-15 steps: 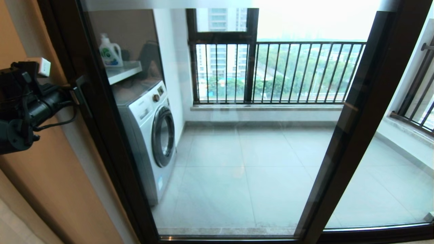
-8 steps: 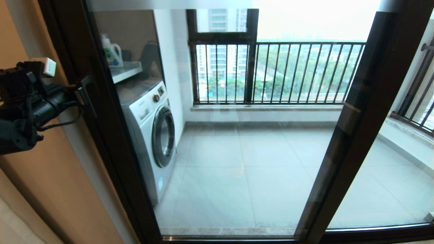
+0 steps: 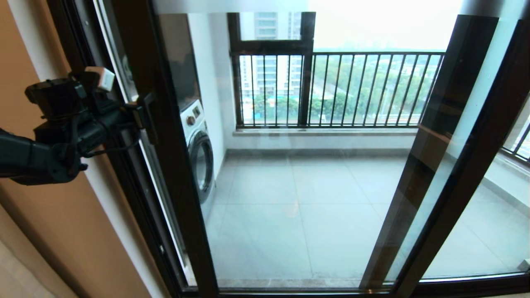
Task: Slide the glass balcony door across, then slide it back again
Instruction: Open the slid door
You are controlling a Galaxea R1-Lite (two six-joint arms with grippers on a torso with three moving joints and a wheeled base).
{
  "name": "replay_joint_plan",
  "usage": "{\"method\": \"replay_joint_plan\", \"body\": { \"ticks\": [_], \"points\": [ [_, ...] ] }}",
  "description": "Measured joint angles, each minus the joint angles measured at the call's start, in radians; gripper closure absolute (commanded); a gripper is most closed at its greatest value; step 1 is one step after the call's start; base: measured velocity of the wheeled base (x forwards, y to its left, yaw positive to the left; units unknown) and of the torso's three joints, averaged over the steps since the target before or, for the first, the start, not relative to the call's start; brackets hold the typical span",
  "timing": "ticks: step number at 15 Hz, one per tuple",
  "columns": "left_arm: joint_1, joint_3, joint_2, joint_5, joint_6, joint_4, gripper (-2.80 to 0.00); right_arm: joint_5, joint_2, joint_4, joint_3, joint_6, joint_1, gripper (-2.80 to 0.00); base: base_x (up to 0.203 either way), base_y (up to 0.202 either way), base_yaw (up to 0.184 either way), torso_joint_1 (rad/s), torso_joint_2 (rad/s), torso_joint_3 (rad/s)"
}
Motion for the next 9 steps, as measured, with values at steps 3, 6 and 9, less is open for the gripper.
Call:
{"method": "replay_joint_plan", "body": {
  "ticks": [3,6,9],
  "points": [
    [-0.049,-0.001,0.001,0.01,-0.001,-0.003,0.0,-0.001,0.0,0.0,0.0,0.0,0.0,0.0,0.0,0.0,0.0,0.0,0.0,0.0],
    [-0.102,0.0,0.008,0.059,-0.002,-0.002,0.0,0.0,0.0,0.0,0.0,0.0,0.0,0.0,0.0,0.0,0.0,0.0,0.0,0.0],
    [-0.155,-0.005,0.016,0.084,-0.002,0.0,0.0,-0.001,0.0,0.0,0.0,0.0,0.0,0.0,0.0,0.0,0.0,0.0,0.0,0.0]
  ]
}}
